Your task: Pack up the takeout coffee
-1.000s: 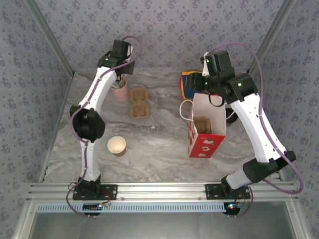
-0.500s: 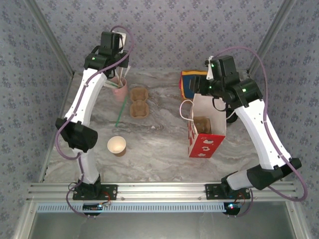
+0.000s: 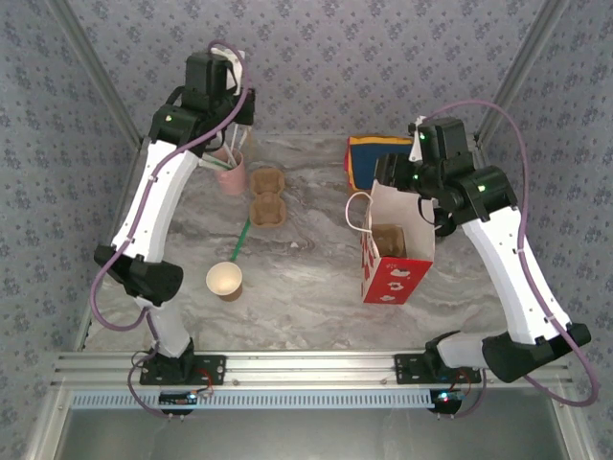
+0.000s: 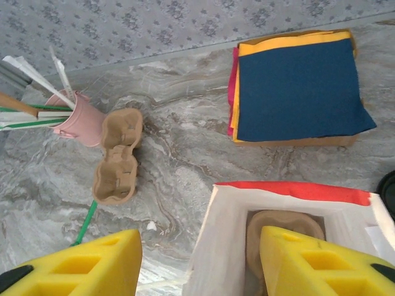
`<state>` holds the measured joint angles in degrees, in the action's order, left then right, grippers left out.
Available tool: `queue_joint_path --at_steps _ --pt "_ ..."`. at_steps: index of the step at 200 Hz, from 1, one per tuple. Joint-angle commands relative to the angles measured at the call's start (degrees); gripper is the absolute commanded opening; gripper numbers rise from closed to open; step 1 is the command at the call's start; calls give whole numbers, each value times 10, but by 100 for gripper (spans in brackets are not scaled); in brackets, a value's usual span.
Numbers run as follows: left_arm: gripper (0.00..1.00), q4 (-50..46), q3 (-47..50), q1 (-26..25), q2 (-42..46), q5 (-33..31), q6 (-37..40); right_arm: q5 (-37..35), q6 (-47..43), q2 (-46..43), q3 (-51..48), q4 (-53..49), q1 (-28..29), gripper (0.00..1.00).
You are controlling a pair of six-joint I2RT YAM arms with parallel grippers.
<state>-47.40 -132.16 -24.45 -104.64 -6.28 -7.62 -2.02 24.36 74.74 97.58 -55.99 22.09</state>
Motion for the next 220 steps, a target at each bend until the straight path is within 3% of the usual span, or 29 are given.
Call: queue_joint_path --at_steps 1,61,102,148,220 --pt "0 18 -35 -40 46 76 -56 -24 6 -20 -10 0 -14 55" --pt "0 52 -112 -158 31 168 -118 -52 10 -58 -29 -15 -75 55" --pt "0 73 -142 -238 0 188 -130 -40 12 -71 -41 -7 -142 55" --pt "0 76 -136 -291 -52 187 -121 10 12 -61 -51 9 -204 56" --pt "0 17 -113 -344 -134 122 -52 104 -6 23 -17 42 -264 58"
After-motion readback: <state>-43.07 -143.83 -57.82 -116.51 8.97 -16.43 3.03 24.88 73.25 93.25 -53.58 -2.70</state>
